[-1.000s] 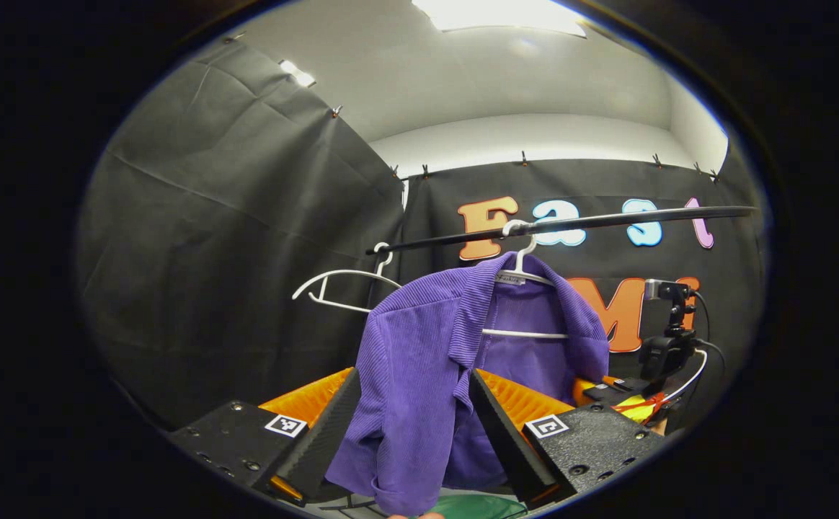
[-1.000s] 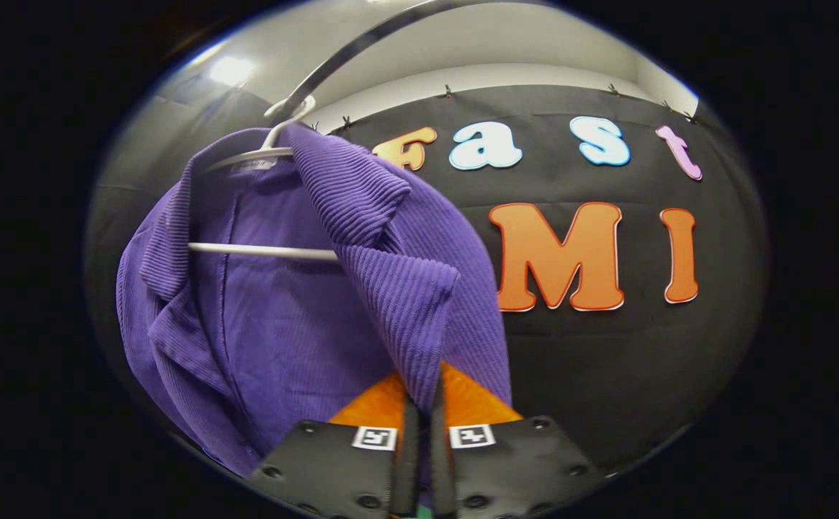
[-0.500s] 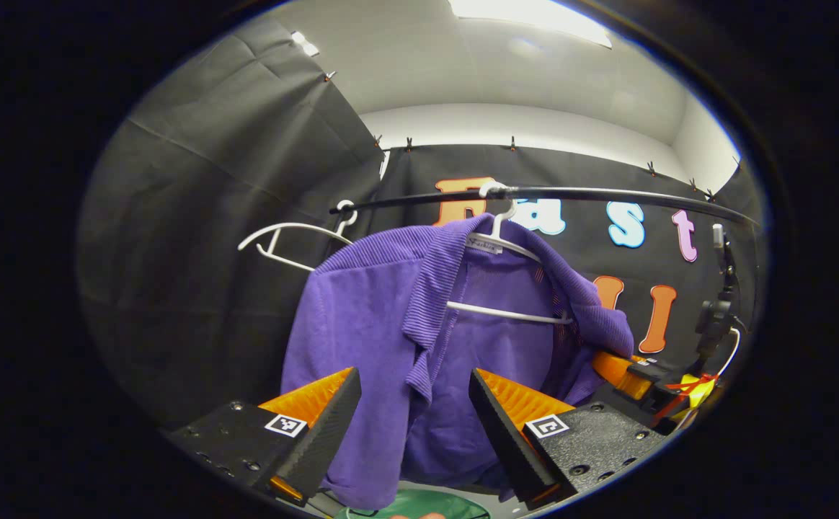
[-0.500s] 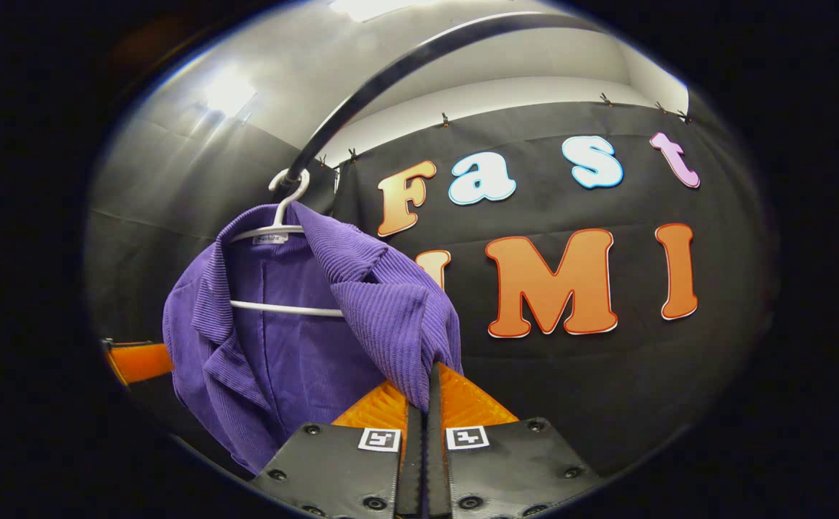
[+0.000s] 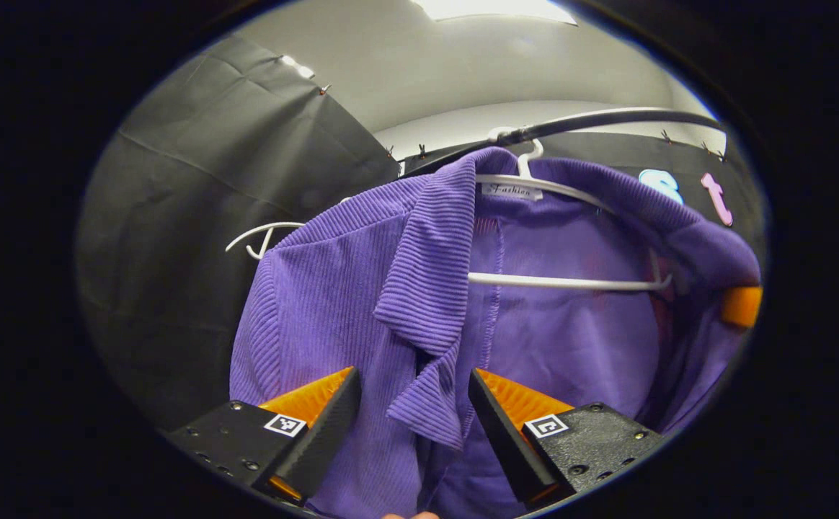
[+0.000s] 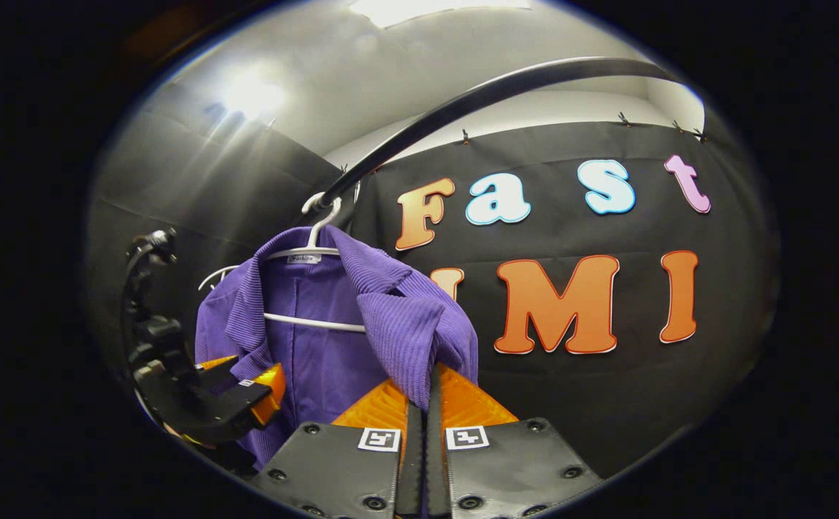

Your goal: Grasp the clothes on the hanger with both hands and then place them into the laundry hamper below.

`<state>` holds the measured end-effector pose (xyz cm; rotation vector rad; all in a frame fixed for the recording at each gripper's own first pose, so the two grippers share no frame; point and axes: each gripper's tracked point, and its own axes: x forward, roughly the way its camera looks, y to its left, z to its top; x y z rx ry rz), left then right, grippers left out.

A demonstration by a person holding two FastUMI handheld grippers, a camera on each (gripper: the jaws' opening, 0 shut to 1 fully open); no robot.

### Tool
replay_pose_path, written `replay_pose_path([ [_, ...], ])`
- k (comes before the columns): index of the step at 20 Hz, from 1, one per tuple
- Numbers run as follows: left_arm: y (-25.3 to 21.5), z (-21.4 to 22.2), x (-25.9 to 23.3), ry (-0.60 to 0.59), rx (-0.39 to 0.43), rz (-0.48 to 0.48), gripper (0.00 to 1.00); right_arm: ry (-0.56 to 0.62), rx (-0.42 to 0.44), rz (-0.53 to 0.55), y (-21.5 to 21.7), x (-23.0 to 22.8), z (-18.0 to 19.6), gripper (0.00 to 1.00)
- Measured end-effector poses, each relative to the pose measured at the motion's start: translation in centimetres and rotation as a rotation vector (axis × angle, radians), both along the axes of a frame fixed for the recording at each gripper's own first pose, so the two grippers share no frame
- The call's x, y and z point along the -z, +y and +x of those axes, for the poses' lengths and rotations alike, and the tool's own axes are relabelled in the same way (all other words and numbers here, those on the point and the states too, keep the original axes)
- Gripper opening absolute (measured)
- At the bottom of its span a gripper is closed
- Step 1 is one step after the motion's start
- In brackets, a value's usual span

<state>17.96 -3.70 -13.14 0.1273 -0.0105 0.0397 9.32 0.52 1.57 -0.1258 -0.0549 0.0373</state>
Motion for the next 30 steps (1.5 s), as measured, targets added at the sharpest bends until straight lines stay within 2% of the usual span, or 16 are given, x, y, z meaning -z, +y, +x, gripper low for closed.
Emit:
replay_pose_path([
  [1,0.7,0.1,0.5,0.000,-0.033,0.019,0.92,-0.001,-0.002,-0.001,0.1,-0.1,-0.1,0.06],
  [2,1.6,-0.1,0.9,-0.005,-0.073,0.034,0.92,-0.002,-0.003,-0.002,0.1,-0.3,-0.2,0.10],
  [5,4.3,-0.1,2.5,0.003,-0.149,0.119,0.92,-0.003,-0.013,0.003,0.1,-0.3,-0.2,0.05],
  [6,5.4,-0.5,2.9,0.024,-0.167,0.144,0.77,-0.007,-0.011,0.000,-0.1,-0.4,-0.3,0.10],
  [7,6.0,-1.1,3.0,0.044,-0.158,0.144,0.63,-0.015,-0.005,-0.004,-0.4,-0.3,-0.5,0.06],
  [10,6.8,-2.7,1.4,0.056,-0.118,0.090,0.18,-0.041,0.013,0.003,-0.8,-0.1,-0.3,0.10],
  [11,6.9,-3.0,0.6,0.058,-0.106,0.070,0.10,-0.047,0.026,0.005,-1.1,0.3,-0.4,0.10],
  [14,9.3,-3.7,-3.0,0.049,-0.102,0.027,0.05,-0.062,0.075,0.006,-1.7,1.1,-0.9,0.10],
  [17,11.6,-4.0,-8.1,-0.012,-0.141,-0.033,0.06,-0.099,0.137,0.027,-2.9,0.0,-0.1,0.10],
  [20,13.1,-3.5,-12.9,-0.080,-0.133,-0.081,0.04,-0.135,0.202,0.019,-4.4,-1.3,0.1,0.10],
  [22,13.8,-3.1,-16.1,-0.123,-0.129,-0.048,0.04,-0.155,0.231,0.012,-4.9,-2.3,0.0,0.05],
  [23,14.1,-2.7,-17.5,-0.141,-0.131,-0.027,0.06,-0.160,0.244,0.003,-5.3,-2.7,0.0,0.10],
  [26,14.0,-1.0,-21.1,-0.203,-0.124,0.017,0.09,-0.211,0.284,-0.016,-6.2,-4.7,1.3,0.10],
  [27,13.8,-0.2,-21.6,-0.209,-0.118,0.040,0.09,-0.225,0.300,-0.022,-6.5,-5.0,1.7,0.10],
  [28,13.6,0.5,-21.8,-0.209,-0.107,0.066,0.03,-0.239,0.325,-0.032,-6.8,-5.3,1.9,0.10],
  [30,13.0,1.9,-21.3,-0.197,-0.085,0.089,0.09,-0.260,0.389,-0.066,-7.8,-5.4,2.7,0.10],
])
